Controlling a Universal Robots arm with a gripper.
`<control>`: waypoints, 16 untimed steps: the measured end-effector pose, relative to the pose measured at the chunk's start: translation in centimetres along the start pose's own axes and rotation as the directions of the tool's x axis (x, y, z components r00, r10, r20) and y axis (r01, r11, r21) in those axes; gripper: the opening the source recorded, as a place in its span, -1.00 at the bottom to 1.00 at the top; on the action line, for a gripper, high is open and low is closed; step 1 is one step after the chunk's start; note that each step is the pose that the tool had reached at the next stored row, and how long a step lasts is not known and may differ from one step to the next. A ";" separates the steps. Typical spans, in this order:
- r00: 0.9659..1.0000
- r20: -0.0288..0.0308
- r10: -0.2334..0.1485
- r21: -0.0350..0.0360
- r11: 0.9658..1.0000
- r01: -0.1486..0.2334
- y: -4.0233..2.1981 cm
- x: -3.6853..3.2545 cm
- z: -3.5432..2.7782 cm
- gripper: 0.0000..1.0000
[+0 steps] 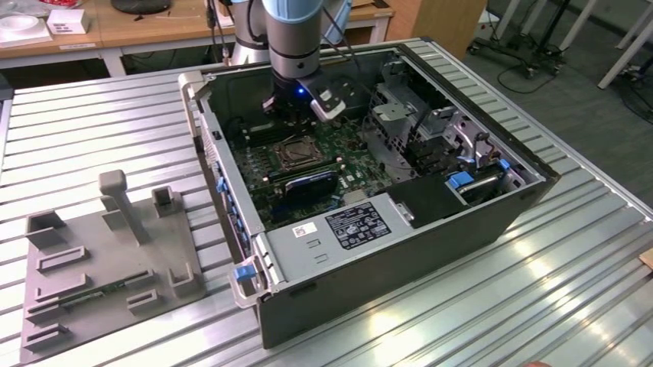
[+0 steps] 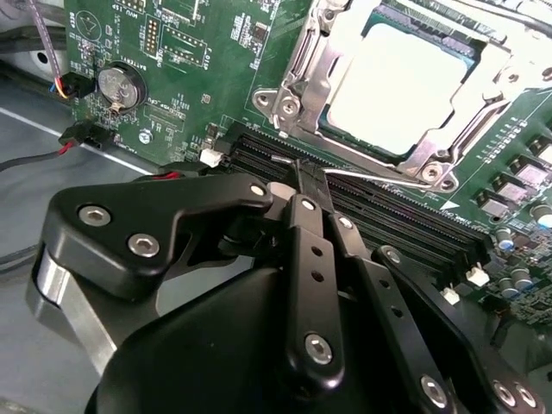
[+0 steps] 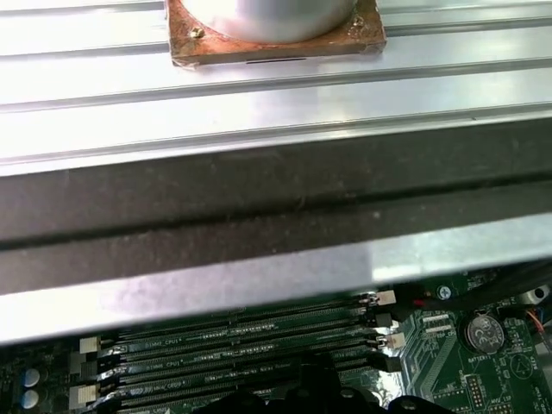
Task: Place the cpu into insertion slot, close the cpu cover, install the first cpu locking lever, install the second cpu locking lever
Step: 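Install the first cpu locking lever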
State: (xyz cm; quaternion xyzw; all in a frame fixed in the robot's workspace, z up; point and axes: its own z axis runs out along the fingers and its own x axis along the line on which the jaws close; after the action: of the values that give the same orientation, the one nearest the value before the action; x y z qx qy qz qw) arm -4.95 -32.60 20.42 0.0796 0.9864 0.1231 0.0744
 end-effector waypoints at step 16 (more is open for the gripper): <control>1.000 0.027 -0.004 -0.005 1.000 0.004 -0.15 0.78 0.02 -0.79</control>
State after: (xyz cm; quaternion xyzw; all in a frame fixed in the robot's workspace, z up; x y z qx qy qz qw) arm -5.73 -32.59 20.26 0.0791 0.9852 0.1243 0.0880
